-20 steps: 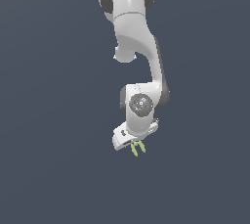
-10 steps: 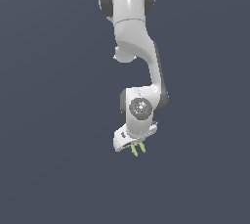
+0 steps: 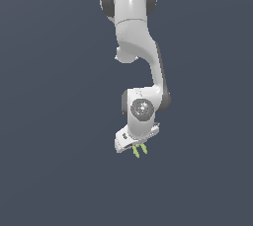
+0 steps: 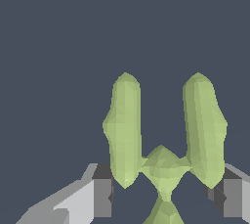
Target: Pick up the object and move it to a goal position.
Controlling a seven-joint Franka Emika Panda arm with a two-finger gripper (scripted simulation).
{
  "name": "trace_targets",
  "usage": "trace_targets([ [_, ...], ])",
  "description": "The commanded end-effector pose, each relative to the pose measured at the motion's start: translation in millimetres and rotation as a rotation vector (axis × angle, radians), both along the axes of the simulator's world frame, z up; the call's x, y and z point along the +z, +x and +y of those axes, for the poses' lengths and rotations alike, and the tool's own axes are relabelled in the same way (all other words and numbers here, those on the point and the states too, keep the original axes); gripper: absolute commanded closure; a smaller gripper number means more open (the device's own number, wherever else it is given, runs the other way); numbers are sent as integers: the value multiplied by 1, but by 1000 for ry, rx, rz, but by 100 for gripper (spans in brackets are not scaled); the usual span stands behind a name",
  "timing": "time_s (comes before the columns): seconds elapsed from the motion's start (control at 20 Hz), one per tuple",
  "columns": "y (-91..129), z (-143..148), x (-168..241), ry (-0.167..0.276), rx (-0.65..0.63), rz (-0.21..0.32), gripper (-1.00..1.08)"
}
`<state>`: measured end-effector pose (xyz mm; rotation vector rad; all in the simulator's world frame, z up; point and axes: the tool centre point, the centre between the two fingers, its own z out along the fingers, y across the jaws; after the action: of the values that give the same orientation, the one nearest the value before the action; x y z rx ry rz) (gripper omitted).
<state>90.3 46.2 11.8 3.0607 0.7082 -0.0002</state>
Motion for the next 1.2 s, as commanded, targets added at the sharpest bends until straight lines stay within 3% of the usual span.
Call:
trace_targets([
  [0.0,-1,-1,1,0,0,0,108],
  [0.55,-20,-11,17,0,0,0,108],
  [1.15,-73,-41,62,0,0,0,108],
])
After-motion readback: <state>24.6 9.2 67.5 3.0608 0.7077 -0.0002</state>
